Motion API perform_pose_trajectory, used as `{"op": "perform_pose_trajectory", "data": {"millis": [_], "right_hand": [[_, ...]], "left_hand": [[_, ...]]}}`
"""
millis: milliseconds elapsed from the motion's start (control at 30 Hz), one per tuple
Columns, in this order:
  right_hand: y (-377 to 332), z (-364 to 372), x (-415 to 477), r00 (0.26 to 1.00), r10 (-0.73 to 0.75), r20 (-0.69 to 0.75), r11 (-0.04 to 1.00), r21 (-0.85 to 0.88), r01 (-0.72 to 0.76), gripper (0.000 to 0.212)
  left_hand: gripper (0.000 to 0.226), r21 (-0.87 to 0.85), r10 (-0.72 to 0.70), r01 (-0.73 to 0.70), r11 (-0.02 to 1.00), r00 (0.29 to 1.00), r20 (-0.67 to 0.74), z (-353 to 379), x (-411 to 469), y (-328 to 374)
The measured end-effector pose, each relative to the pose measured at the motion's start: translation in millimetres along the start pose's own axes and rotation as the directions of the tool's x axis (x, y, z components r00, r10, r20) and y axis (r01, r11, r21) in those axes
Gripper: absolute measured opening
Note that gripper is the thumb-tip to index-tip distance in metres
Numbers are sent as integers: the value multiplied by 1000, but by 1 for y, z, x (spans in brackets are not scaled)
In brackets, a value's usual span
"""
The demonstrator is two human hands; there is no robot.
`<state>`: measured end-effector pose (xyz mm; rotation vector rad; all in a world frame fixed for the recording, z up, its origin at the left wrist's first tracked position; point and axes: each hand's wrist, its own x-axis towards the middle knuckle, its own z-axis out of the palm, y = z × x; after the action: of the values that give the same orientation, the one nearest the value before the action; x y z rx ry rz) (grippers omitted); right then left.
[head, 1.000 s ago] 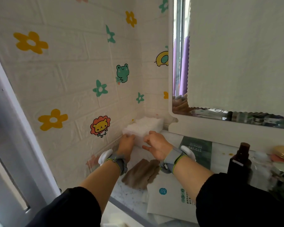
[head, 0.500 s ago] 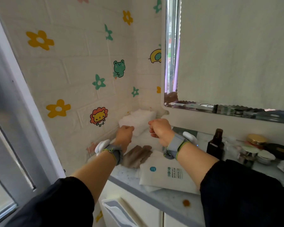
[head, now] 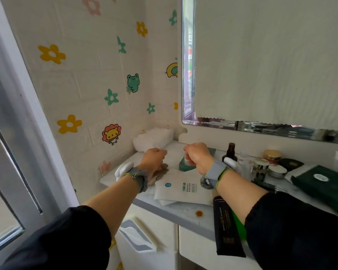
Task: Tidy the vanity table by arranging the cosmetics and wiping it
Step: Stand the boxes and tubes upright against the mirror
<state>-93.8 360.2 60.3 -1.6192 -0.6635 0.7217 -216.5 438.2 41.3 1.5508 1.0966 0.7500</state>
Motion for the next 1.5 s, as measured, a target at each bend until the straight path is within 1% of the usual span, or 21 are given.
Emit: {"op": "perform_pose_trajectory", "data": {"millis": [100,200,300,400,467,500,600,633,733,767,867,967,1033,1133,1200,1267,1300,1367,1400,1467,1500], "right_hand": [[3,-6,-1,999,34,-29,998,-46,-35,15],[8,-16,-2,997,61,-45,995,-78,-65,26],[13,-21,-5,999,45,-26,988,-148,-48,25],[14,-21,-16,998,-27,64,949,-312,46,12],[14,-20,-26,984,-61,167,896,-425,128,6],[14,-20,-30,973,-78,216,857,-484,176,8],[14,-19,-45,940,-78,333,730,-623,282,34],[13,-18,-49,927,-64,368,694,-651,306,39],[19,-14,-56,890,-9,456,591,-716,372,60],[21,-12,-58,878,10,478,556,-733,392,66],[27,-6,-63,849,58,525,417,-786,457,82],[30,-1,-65,843,40,537,310,-808,500,86],[32,1,-65,847,29,532,288,-815,502,87],[34,2,-63,849,26,528,271,-821,502,88],[35,3,-61,846,31,532,260,-822,507,89],[34,3,-58,843,42,536,260,-820,509,91],[34,4,-57,841,45,540,261,-819,512,92],[33,4,-56,837,47,545,267,-814,515,93],[33,5,-55,837,48,545,270,-814,515,94],[33,5,-52,839,51,542,279,-814,509,96],[33,5,-50,838,53,543,277,-815,510,97]], "left_hand": [[25,10,-10,10,1000,1000,21,9,-5,1],[22,51,3,-5,999,999,50,20,-10,0],[16,130,27,-38,991,996,91,28,-14,1],[16,332,73,-109,937,990,119,26,-17,1],[16,451,77,-125,884,989,123,22,-18,1],[16,497,85,-136,857,989,123,19,-19,0],[20,636,134,-176,751,984,115,9,-18,-4],[23,706,153,-190,682,981,115,4,-19,-5],[37,888,202,-254,384,961,187,-11,-17,-14],[38,889,208,-285,360,953,221,-16,-16,-19],[36,867,166,-334,371,942,292,-29,-13,-35],[39,860,118,-333,386,943,312,-36,-14,-49],[41,858,130,-319,401,948,292,-41,-11,-56],[34,942,118,-165,291,984,136,-46,-12,-53],[32,957,191,-109,267,980,58,-48,-15,-50],[38,952,340,-144,271,939,46,-48,-15,-55],[39,937,401,-181,298,915,50,-48,-11,-61],[37,892,410,-269,363,906,107,-47,-3,-71],[39,883,385,-318,346,906,175,-47,5,-77],[45,904,323,-378,197,896,305,-45,21,-91],[48,915,291,-381,132,897,332,-45,28,-96]]}}
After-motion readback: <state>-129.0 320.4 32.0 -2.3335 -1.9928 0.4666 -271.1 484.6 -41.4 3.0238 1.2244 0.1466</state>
